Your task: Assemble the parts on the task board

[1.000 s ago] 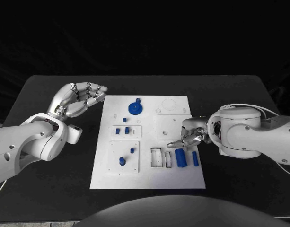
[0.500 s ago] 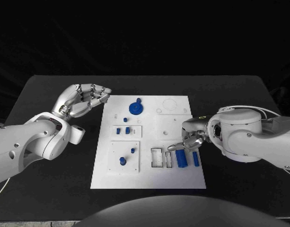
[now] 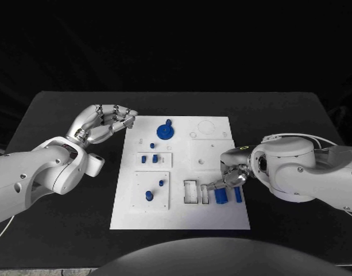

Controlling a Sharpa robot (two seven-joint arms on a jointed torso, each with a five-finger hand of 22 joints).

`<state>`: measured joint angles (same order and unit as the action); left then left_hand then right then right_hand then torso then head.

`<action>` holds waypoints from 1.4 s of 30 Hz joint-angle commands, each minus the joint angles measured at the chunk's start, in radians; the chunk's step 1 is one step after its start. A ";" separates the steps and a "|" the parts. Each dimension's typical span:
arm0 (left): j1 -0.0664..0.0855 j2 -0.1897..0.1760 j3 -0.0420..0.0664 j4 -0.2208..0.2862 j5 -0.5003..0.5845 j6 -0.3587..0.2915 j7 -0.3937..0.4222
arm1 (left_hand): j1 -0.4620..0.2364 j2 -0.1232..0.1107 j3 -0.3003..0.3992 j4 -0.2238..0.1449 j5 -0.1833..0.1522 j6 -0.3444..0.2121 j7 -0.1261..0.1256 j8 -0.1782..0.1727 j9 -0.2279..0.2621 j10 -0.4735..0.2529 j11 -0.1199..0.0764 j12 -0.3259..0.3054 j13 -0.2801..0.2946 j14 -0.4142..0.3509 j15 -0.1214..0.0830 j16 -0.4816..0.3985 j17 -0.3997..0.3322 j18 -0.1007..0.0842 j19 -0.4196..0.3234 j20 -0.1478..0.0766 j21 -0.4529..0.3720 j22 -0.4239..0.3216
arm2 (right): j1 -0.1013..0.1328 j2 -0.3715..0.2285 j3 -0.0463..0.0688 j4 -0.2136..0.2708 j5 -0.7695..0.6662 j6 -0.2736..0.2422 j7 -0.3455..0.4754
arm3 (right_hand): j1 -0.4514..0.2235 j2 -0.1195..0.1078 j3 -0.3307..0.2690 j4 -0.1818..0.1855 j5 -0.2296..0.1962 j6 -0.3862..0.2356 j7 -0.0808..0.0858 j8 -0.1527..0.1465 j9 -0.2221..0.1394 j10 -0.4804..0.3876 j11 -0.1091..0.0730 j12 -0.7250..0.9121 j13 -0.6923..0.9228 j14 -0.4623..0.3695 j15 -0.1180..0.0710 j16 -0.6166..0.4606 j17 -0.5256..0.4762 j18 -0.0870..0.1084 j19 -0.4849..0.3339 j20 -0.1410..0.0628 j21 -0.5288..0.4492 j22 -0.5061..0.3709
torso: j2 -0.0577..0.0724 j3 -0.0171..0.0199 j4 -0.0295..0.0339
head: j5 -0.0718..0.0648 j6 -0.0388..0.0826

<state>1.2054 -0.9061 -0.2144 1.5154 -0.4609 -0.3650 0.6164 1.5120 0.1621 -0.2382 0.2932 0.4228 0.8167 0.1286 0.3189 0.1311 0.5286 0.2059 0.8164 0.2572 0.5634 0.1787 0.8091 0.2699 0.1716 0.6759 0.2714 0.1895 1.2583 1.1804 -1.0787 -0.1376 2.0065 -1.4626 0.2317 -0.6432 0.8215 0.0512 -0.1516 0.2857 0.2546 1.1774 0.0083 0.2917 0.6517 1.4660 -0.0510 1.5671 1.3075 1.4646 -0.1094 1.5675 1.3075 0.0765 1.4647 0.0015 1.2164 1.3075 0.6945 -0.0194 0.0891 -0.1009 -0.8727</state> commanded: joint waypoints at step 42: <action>-0.012 0.011 0.000 -0.006 -0.004 0.051 -0.051 | 0.029 0.027 0.024 -0.001 0.025 0.000 0.009 -0.011 -0.003 0.000 0.006 -0.011 -0.007 0.011 -0.001 -0.005 -0.013 -0.004 0.021 0.001 -0.013 -0.005 | -0.034 -0.006 -0.002 -0.020 0.447 -0.252 0.004 | 0.276 -0.102 0.369 -0.113 0.595 -0.086 -0.001 -0.020 0.152 0.105 -0.012 0.004 0.263 0.093 -0.010 -0.031 0.192 0.001 0.003 -0.009 -0.048 0.161 | -0.001 0.0007 -0.0010 | 0.024 0.000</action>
<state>1.1938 -0.8967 -0.2150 1.5075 -0.4617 -0.3319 0.5661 1.5340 0.1841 -0.2189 0.2908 0.4405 0.8166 0.1287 0.3119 0.1296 0.5286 0.2058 0.8095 0.2512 0.5695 0.1800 0.8091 0.2582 0.1713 0.6901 0.2714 0.1819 1.2552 1.1456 -1.0849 -0.1396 1.9840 -1.1754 0.0722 -0.6452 1.1234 -0.0583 -0.0096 0.3958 0.8598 1.0875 0.0194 0.2711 0.7768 1.4570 -0.0531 1.5670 1.3073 1.4663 -0.1154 1.5383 1.3073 0.0766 1.4612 -0.0021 1.1669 1.3079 0.6937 -0.0190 0.0889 -0.0782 -0.8727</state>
